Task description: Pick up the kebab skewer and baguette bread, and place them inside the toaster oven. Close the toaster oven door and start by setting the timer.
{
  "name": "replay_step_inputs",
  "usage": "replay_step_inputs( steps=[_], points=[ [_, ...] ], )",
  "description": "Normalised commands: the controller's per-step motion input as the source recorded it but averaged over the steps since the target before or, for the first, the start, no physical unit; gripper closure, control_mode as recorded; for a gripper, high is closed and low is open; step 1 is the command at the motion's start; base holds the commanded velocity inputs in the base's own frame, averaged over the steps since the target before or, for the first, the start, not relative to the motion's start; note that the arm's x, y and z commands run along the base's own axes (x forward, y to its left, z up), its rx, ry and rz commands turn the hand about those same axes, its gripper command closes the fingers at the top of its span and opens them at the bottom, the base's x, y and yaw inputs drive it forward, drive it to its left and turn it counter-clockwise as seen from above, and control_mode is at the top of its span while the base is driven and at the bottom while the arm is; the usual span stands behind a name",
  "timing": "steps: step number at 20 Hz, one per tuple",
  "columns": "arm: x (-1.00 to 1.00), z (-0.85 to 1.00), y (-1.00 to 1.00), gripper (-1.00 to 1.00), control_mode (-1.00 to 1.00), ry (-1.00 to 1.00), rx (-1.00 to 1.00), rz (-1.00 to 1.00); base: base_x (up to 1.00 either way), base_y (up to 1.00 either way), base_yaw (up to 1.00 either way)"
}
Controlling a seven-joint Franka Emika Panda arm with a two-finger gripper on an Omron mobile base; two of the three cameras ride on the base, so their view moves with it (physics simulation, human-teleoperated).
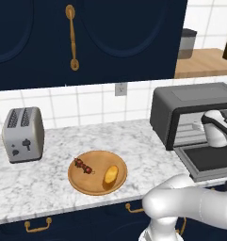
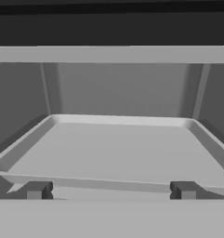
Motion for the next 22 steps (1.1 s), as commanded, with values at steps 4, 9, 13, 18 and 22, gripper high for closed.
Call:
replay_step_inputs(
  steps=[4,9,13,18,22],
  points=[
    [0.18,0.0,-0.02,-1.0,-1.0,0.0,0.0,0.0,0.0,0.0,0.0],
    [0.16,0.0,-0.02,-1.0,-1.0,0.0,0.0,0.0,0.0,0.0,0.0],
    [0.1,-0.01,0.0,-1.0,-1.0,0.0,0.0,0.0,0.0,0.0,0.0],
    [0.08,0.0,0.0,-1.0,-1.0,0.01,0.0,0.0,0.0,0.0,0.0],
    [0.04,0.0,0.0,-1.0,-1.0,0.07,0.0,0.0,0.0,0.0,0.0]
  ],
)
